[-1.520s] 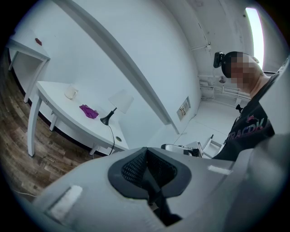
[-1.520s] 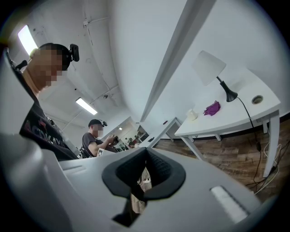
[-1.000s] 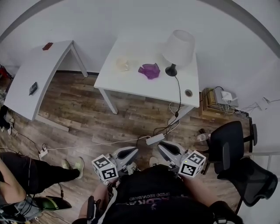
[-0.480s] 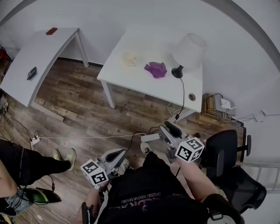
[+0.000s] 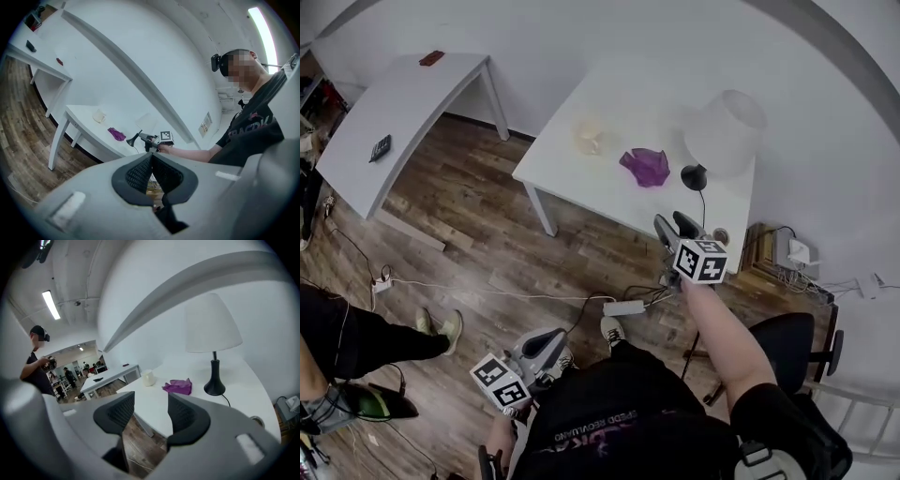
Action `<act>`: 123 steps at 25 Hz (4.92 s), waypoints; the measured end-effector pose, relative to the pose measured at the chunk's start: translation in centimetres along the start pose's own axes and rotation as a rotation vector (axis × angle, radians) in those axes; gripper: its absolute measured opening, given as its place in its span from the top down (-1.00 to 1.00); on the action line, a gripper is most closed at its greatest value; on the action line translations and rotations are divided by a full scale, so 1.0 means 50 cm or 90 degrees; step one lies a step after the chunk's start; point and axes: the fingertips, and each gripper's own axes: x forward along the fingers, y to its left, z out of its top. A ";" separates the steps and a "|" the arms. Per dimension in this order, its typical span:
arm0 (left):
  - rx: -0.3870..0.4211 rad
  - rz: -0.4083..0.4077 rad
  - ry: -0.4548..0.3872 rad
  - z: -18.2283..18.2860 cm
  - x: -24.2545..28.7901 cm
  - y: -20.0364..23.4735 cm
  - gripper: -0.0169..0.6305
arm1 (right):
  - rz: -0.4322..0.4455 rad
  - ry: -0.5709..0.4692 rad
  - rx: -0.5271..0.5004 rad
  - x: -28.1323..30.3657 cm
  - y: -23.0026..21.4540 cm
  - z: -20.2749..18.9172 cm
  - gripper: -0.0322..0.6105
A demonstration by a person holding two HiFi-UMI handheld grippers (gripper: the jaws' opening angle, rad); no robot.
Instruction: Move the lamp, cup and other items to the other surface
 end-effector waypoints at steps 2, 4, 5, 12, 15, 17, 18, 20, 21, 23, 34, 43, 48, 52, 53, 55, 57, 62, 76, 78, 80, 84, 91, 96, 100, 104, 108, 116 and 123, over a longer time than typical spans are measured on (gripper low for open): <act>-0.003 0.023 0.002 -0.006 0.019 0.004 0.96 | -0.016 0.030 0.000 0.057 -0.054 -0.004 0.17; -0.013 0.048 0.002 -0.013 0.031 0.008 0.96 | -0.023 0.062 0.000 0.108 -0.095 -0.008 0.15; -0.018 0.061 0.002 -0.019 0.036 0.010 0.96 | -0.023 0.075 -0.002 0.132 -0.109 -0.010 0.15; -0.060 0.140 -0.016 -0.058 0.066 0.021 0.96 | -0.020 0.137 -0.057 0.290 -0.166 0.002 -0.16; -0.064 0.164 -0.021 -0.054 0.074 0.023 0.96 | -0.030 0.155 -0.075 0.348 -0.185 0.006 -0.22; -0.061 0.180 -0.019 -0.055 0.075 0.021 0.96 | -0.045 0.167 -0.071 0.375 -0.206 0.003 -0.22; -0.059 0.189 -0.018 -0.055 0.074 0.021 0.96 | -0.048 0.171 -0.066 0.386 -0.216 0.001 -0.22; -0.055 0.207 -0.017 -0.053 0.066 0.021 0.96 | -0.050 0.182 -0.065 0.405 -0.228 -0.005 -0.24; -0.055 0.214 -0.017 -0.052 0.062 0.021 0.96 | -0.050 0.190 -0.068 0.413 -0.231 -0.010 -0.25; -0.059 0.222 -0.018 -0.053 0.057 0.020 0.96 | -0.053 0.209 -0.071 0.426 -0.240 -0.026 -0.26; -0.079 0.225 -0.021 -0.062 0.058 0.029 0.96 | -0.052 0.243 -0.145 0.421 -0.238 -0.058 0.51; -0.044 0.161 0.001 -0.034 0.032 0.025 0.96 | -0.004 0.133 -0.101 0.316 -0.146 -0.001 0.60; -0.028 0.104 0.018 -0.022 0.014 0.014 0.96 | 0.009 0.072 -0.056 0.200 -0.091 0.018 0.61; -0.020 0.053 0.036 -0.021 -0.004 0.007 0.96 | 0.007 0.032 -0.035 0.099 -0.050 0.018 0.61; -0.016 0.038 0.042 -0.020 -0.005 0.005 0.96 | 0.004 0.024 -0.030 0.073 -0.044 0.018 0.61; -0.010 0.009 0.054 -0.019 -0.002 0.000 0.96 | -0.003 0.008 -0.018 0.025 -0.035 0.015 0.60; -0.006 -0.020 0.067 -0.020 0.004 -0.008 0.96 | -0.012 -0.005 -0.008 -0.022 -0.029 0.011 0.60; -0.005 -0.100 0.110 -0.043 0.012 -0.033 0.96 | -0.058 -0.031 0.017 -0.148 -0.030 -0.017 0.60; -0.003 -0.337 0.300 -0.183 0.104 -0.178 0.96 | -0.311 -0.114 0.128 -0.608 -0.187 -0.164 0.60; 0.004 -0.357 0.319 -0.205 0.128 -0.214 0.96 | -0.346 -0.127 0.147 -0.687 -0.230 -0.189 0.60; 0.007 -0.377 0.336 -0.231 0.157 -0.253 0.96 | -0.379 -0.141 0.166 -0.766 -0.275 -0.214 0.60; 0.007 -0.404 0.366 -0.292 0.221 -0.333 0.96 | -0.442 -0.160 0.204 -0.923 -0.374 -0.271 0.60; 0.005 -0.426 0.405 -0.416 0.335 -0.479 0.96 | -0.517 -0.148 0.265 -1.156 -0.555 -0.405 0.60; -0.002 -0.425 0.431 -0.504 0.409 -0.561 0.96 | -0.560 -0.120 0.312 -1.274 -0.682 -0.510 0.60; -0.009 -0.414 0.448 -0.555 0.448 -0.605 0.96 | -0.570 -0.094 0.364 -1.323 -0.757 -0.602 0.60; -0.007 -0.400 0.466 -0.592 0.468 -0.636 0.96 | -0.581 -0.062 0.407 -1.348 -0.818 -0.686 0.58; 0.001 -0.373 0.477 -0.607 0.469 -0.640 0.96 | -0.598 -0.042 0.450 -1.355 -0.864 -0.756 0.54; 0.002 -0.349 0.464 -0.597 0.459 -0.624 0.96 | -0.600 -0.043 0.461 -1.332 -0.883 -0.772 0.47; -0.009 -0.349 0.448 -0.588 0.453 -0.615 0.96 | -0.593 -0.051 0.429 -1.324 -0.879 -0.722 0.78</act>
